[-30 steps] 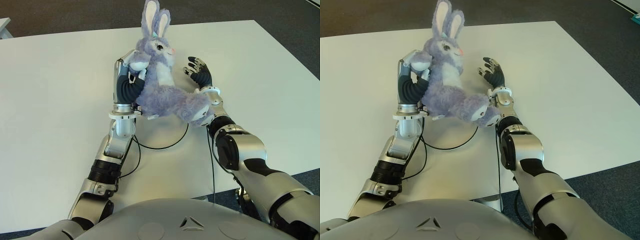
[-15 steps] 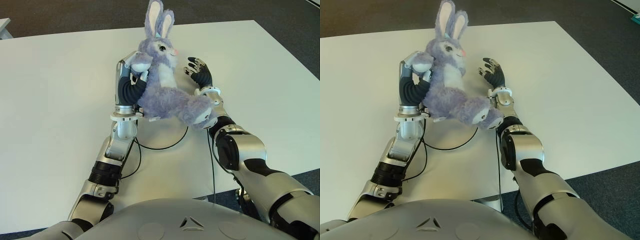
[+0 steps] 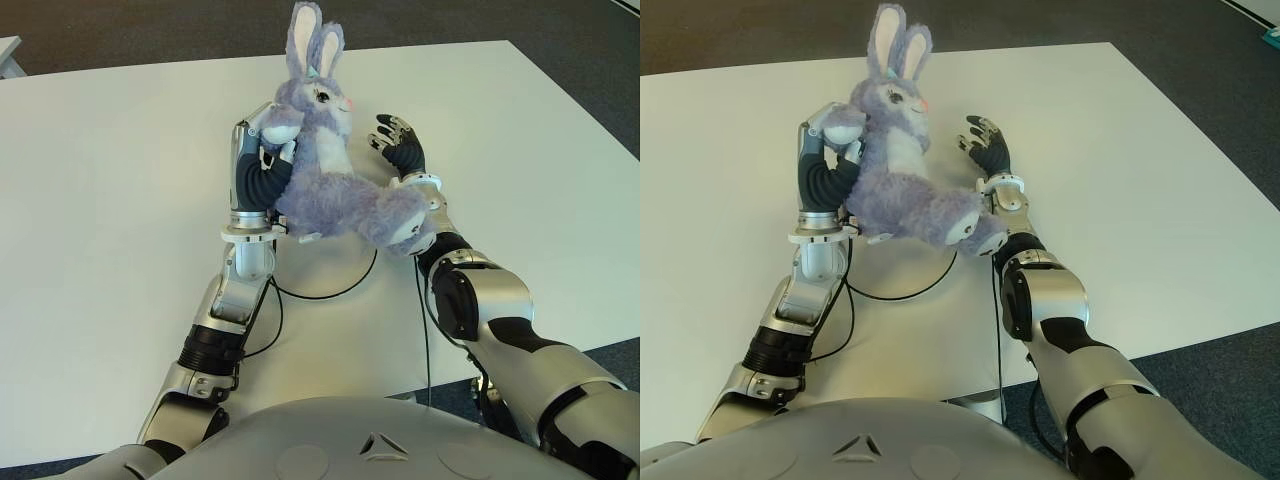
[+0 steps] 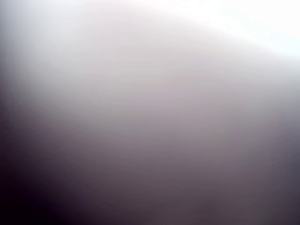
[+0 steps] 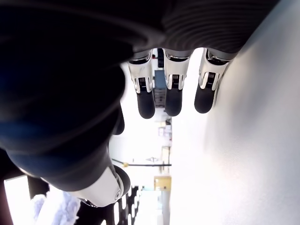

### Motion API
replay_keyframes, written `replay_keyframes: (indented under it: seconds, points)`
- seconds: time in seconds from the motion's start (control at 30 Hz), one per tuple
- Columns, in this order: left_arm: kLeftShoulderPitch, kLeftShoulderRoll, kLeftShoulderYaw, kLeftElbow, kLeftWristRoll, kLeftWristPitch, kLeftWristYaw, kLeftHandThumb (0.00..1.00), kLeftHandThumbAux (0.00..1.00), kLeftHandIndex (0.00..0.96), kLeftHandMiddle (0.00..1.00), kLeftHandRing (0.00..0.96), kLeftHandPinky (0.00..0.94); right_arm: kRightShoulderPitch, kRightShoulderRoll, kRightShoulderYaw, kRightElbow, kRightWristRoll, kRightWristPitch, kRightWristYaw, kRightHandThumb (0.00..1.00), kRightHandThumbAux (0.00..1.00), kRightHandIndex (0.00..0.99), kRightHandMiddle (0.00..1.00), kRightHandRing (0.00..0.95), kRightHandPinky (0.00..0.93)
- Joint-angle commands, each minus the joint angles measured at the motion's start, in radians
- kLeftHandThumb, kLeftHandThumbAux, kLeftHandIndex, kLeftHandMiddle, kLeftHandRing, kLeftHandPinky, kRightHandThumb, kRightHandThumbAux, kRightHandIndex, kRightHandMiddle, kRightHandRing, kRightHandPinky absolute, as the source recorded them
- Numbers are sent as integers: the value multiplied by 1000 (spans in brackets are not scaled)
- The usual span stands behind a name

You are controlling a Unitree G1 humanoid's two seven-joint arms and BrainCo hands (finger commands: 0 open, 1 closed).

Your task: Put the doll into the plate.

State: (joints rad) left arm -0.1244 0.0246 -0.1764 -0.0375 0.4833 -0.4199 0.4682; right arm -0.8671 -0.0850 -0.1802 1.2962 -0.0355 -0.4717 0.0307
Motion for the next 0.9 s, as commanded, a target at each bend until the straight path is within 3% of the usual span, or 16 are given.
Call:
replay_keyframes:
  seconds: [0.03,0.5,0.9]
  points:
    - [87,-41,-14,16,3,18,16,738,694,444,881,876,867,53,6,-7,25,6,21,5,481,847,205,128,92,106]
    - [108,-40,-29,3,-32,23,-9,737,694,444,867,864,856,57,6,-10,24,9,17,9,518,846,216,139,105,123]
    - [136,-47,-43,-22,-166,57,-76,737,694,444,851,857,855,59,5,-10,23,7,18,11,490,844,182,130,101,118]
